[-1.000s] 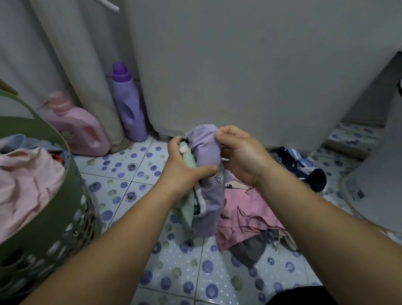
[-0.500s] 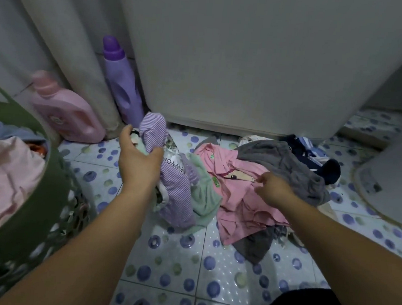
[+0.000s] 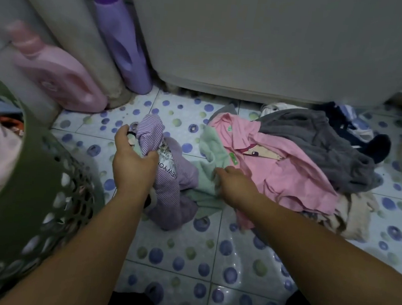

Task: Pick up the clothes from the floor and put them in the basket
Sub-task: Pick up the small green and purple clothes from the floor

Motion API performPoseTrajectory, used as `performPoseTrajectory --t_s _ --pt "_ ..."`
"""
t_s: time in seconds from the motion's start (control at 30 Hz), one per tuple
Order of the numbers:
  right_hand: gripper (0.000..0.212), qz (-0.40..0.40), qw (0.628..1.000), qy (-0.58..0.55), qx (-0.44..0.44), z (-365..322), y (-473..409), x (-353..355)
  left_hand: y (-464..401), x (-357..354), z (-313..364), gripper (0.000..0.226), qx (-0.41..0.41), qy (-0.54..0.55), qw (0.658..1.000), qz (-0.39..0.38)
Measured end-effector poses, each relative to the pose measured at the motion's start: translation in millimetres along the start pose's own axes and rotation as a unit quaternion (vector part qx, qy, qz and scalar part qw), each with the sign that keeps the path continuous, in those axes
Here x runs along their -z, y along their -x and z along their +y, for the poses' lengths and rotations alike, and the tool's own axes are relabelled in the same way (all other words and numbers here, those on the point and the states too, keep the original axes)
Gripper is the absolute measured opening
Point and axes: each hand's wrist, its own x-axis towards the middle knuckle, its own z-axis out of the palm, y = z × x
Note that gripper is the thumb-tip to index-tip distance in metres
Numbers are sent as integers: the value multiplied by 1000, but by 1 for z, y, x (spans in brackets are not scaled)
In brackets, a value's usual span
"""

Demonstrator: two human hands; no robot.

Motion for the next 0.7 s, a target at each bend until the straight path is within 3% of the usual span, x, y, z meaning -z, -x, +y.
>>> performPoseTrajectory --t_s 0.13,0.23,0.3,0.37,0.43,0.47,0.5,0.57,0.63,0.7 --pt "68 3 985 168 27 -12 -18 -19 -12 0 -9 71 15 -2 1000 -1" --pt "53 30 985 172 8 -15 -25 -22 -17 4 -12 71 14 4 1000 -10" --pt "54 51 986 155 26 -21 -26 -17 -20 9 -15 70 14 8 1000 -17" --pt "35 54 992 112 26 -24 -27 -7 -19 13 -14 70 9 8 1000 -25" --pt "27 54 994 -85 -41 -35 -25 7 -17 19 -11 68 -6 11 999 -33" --pt "21 59 970 -223 -70 -44 -23 20 -15 22 -8 67 -12 12 999 -36" --pt "13 56 924 -369 -88 -56 -20 34 -13 25 -5 67 -16 17 999 -42" --pt "8 32 796 -599 -78 -78 -10 64 -8 33 5 69 -28 33 998 -52" --pt "13 25 719 -693 -49 -95 3 92 -3 43 17 72 -52 44 996 -58" --pt "16 50 684 -728 8 -114 20 120 4 60 31 73 -94 42 993 -52"
